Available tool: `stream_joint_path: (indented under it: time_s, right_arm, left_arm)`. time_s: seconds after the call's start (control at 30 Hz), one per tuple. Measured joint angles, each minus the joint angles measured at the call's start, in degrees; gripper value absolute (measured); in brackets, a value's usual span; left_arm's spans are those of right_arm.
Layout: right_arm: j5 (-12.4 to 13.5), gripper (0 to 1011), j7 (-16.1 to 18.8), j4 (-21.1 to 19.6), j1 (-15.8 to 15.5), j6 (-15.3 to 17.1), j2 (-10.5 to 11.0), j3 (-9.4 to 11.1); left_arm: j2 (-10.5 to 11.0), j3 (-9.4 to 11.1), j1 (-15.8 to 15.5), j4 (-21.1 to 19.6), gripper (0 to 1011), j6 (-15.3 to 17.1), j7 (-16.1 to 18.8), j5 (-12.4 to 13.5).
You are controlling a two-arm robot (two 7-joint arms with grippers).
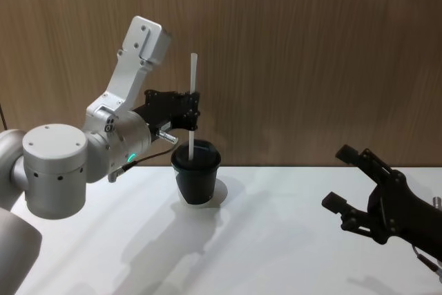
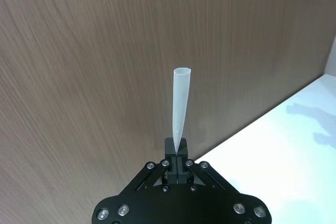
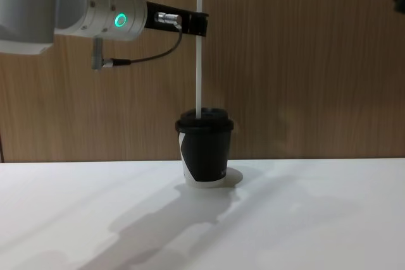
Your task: Pick up the straw with one hand, pass it to the other hand, and insert it into the cup.
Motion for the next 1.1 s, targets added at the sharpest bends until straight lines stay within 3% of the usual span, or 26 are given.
stream_joint_path:
  time_s: [0.57, 0.87, 1.1]
  right_arm:
    - [0.00, 1001, 0.00, 0.00, 0.00, 0.00, 0.00, 0.00]
    - [0.00, 1001, 0.00, 0.00, 0.00, 0.00, 0.00, 0.00]
    - [0.00, 1001, 0.00, 0.00, 0.00, 0.00, 0.00, 0.00]
  left_arm:
    - [-1.44, -0.41, -0.44, 2.32, 3, 0.24, -0.65, 0.05]
    - [-1.81, -0.47, -0.52, 3.02, 204, 0.30, -0.61, 0.35]
    - [-1.96, -0.51, -0.56, 3.30, 458, 0.33, -0.57, 0.48]
